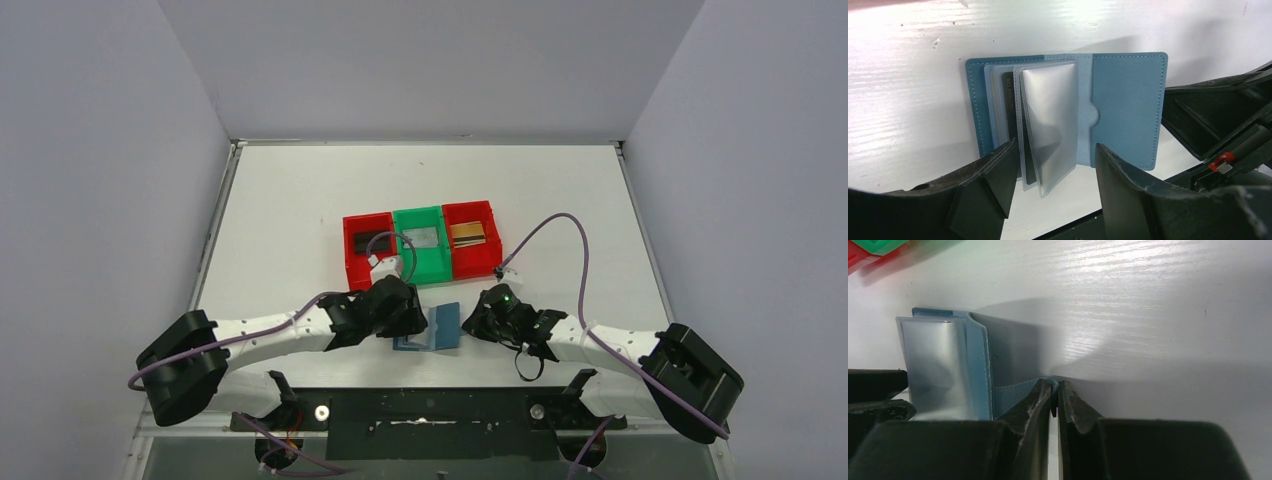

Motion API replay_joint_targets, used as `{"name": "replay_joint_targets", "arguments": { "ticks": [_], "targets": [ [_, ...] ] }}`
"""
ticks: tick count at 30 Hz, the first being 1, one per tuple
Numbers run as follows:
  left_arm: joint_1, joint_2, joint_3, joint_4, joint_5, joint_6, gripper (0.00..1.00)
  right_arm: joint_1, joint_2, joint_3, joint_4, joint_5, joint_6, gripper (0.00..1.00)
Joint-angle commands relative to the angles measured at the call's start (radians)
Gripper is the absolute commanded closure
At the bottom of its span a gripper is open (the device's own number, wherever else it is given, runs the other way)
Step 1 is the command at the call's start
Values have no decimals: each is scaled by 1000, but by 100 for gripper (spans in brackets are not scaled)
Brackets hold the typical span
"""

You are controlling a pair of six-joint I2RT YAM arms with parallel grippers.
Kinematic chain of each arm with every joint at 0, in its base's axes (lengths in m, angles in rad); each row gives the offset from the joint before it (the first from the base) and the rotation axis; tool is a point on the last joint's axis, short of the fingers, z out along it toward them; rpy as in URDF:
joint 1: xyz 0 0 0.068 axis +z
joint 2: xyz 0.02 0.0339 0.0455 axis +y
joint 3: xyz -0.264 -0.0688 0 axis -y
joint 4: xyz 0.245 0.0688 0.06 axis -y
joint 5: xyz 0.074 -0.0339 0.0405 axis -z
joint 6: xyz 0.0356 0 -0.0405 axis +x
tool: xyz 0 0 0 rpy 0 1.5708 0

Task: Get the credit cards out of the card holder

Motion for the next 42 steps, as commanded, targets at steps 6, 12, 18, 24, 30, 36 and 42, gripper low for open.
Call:
{"name": "replay_joint_targets", "arguments": {
  "ticks": [6,12,18,24,30,36,42],
  "targets": [
    [-24,40,101,-73,-70,5,41,-9,-1,34,9,15,-13,100],
    [-53,78,158,-167,-151,-12,38,-9,-1,37,9,15,-13,100],
    [-66,82,163,-158,-158,-20,36,-9,0,37,7,16,-12,100],
    [-67,59,123,-92,-105,-18,36,-9,-3,40,4,17,-14,100],
    [-66,43,88,-65,-77,-37,36,-9,-11,36,4,18,-11,100],
    [-67,43,90,-74,-75,-42,36,-9,-15,34,0,18,-11,100],
    [-68,58,83,-44,-42,-37,36,-9,-17,30,2,18,-8,100]
  ]
}}
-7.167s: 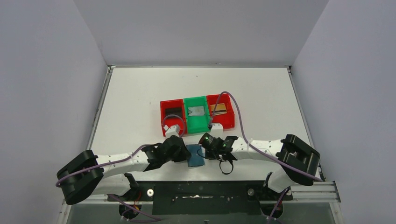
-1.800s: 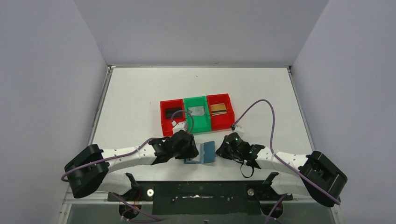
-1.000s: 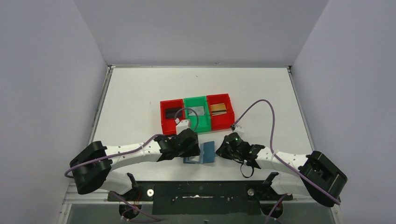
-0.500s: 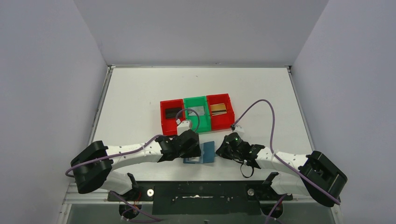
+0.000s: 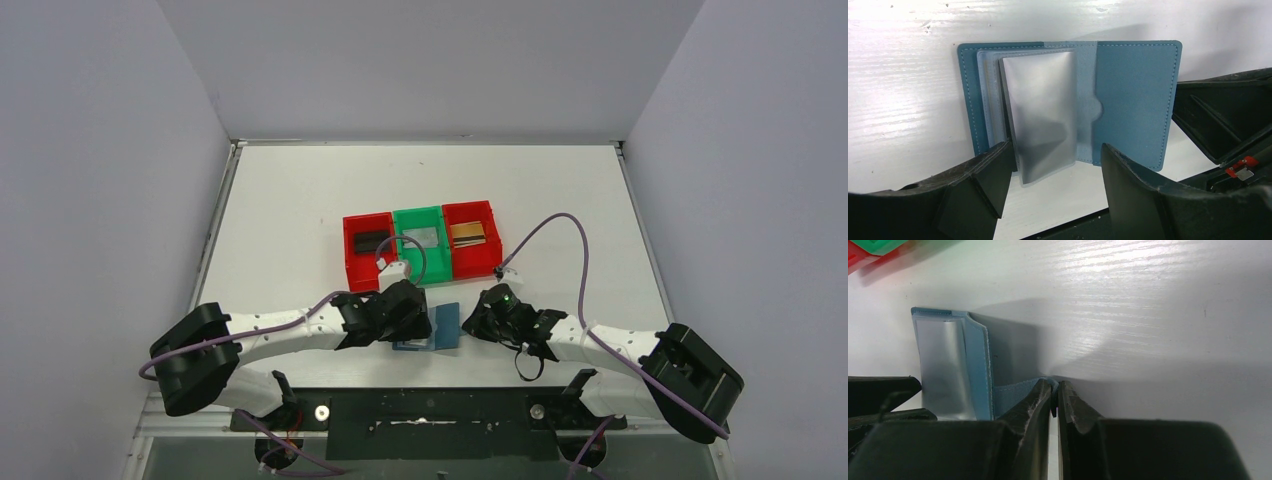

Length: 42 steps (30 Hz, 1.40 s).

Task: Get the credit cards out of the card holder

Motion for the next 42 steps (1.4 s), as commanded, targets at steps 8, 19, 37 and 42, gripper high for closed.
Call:
{"name": "replay_joint_targets", "arguments": {
  "ticks": [8,19,37,42],
  "targets": [
    [-7,-22,13,19,-1,-5,36,-9,-26,24,7,19,-7,100],
    [-5,11,-8,155,70,-5,36,-8,-21,25,11,14,-6,100],
    [-4,117,16,415,178,24,37,-10,-65,16,-3,29,4,96],
    [-7,158,44,458,213,43,37,-10,-132,12,-53,80,32,81]
  ]
}}
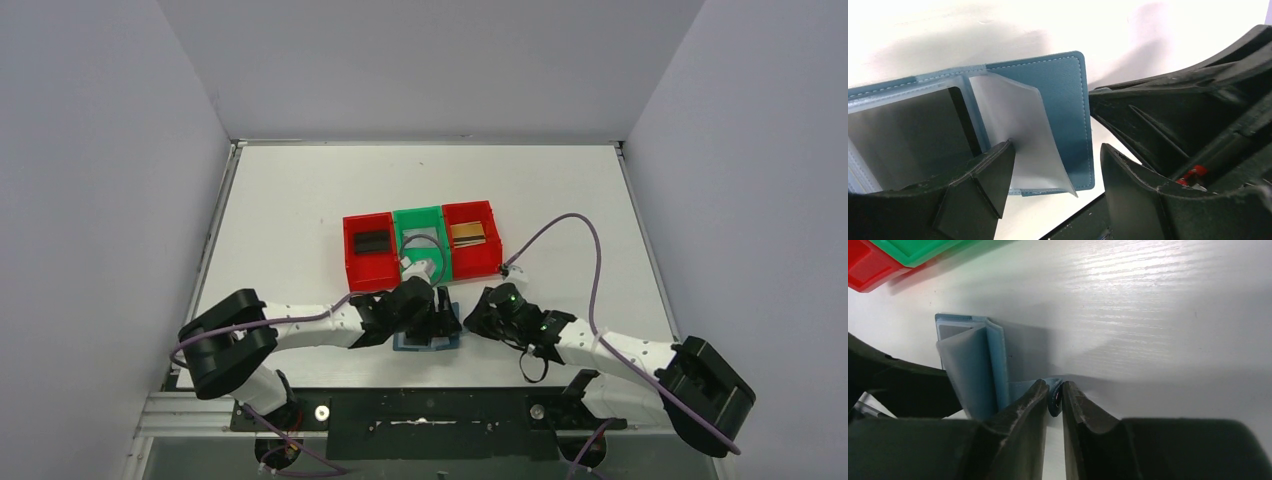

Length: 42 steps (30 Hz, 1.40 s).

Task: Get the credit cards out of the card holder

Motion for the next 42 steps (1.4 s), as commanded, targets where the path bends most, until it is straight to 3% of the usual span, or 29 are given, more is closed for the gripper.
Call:
{"name": "replay_joint_targets", "arguments": {
  "ticks": [1,8,11,23,31,38,42],
  "targets": [
    [-7,22,60,91,34,33,37,-5,-78,19,-59,105,41,75],
    [-7,93,118,69,67,66,39,-5,-215,56,-318,310,151,44],
    [-12,142,145,72,83,83,39,-7,-295,52,-377,358,181,39],
    [-10,193,282,36,41,152,50,-7,-493,16,-494,433,251,58],
    [-9,332,370,8,39,176,52,-7,-503,35,-551,461,256,60],
    [-13,397,312,44,59,129,54,-5,-523,31,-558,470,256,62],
    [-21,352,301,34,44,134,55,-5,-523,28,-528,461,237,63]
  ]
}}
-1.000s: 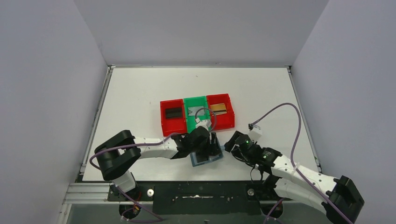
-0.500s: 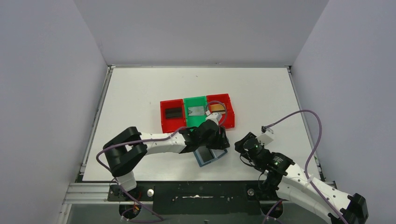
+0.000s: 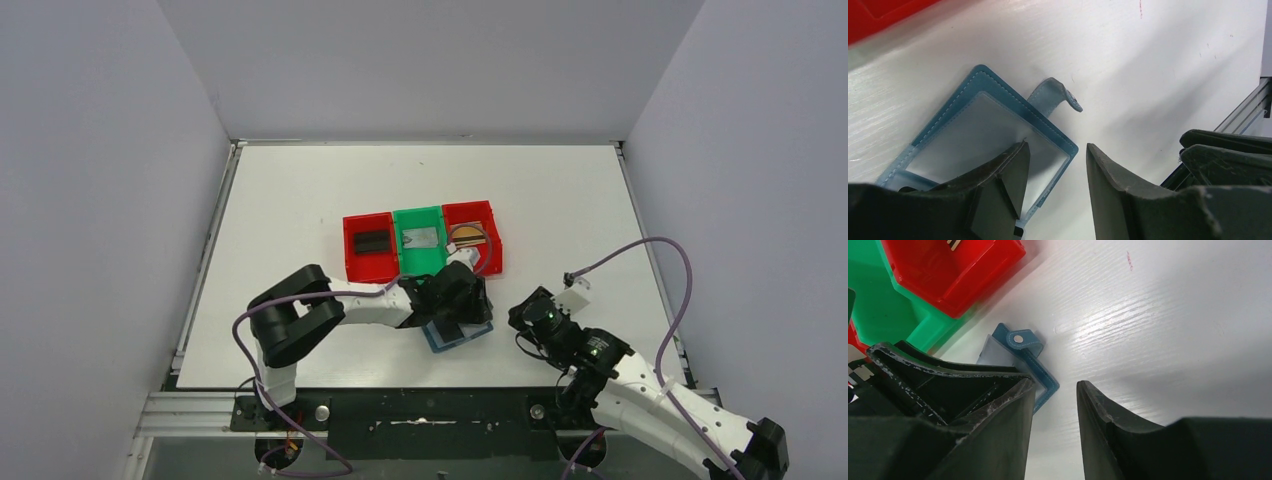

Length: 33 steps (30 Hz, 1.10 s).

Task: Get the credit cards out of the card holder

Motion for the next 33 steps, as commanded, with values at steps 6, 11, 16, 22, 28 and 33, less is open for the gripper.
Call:
{"name": "replay_joint_targets", "arguments": {
  "ticks": [6,11,16,22,28,33],
  "targets": [
    [-10,-172,-55,-87,-84,18,52,-6,-6,22,172,-61,-144,74],
    [-6,-247,-75,-107,-117,17,50,-6,3,23,272,-167,-200,80],
    [-4,-276,-106,-130,-167,8,50,-4,35,47,376,-307,-262,81],
    [5,-339,-148,-118,-206,-11,49,10,112,90,428,-387,-323,85],
    [50,-376,-182,-90,-178,-8,48,41,184,107,470,-440,-345,90],
    [98,-322,-158,-39,-91,24,49,114,184,80,485,-399,-340,91]
  ]
}}
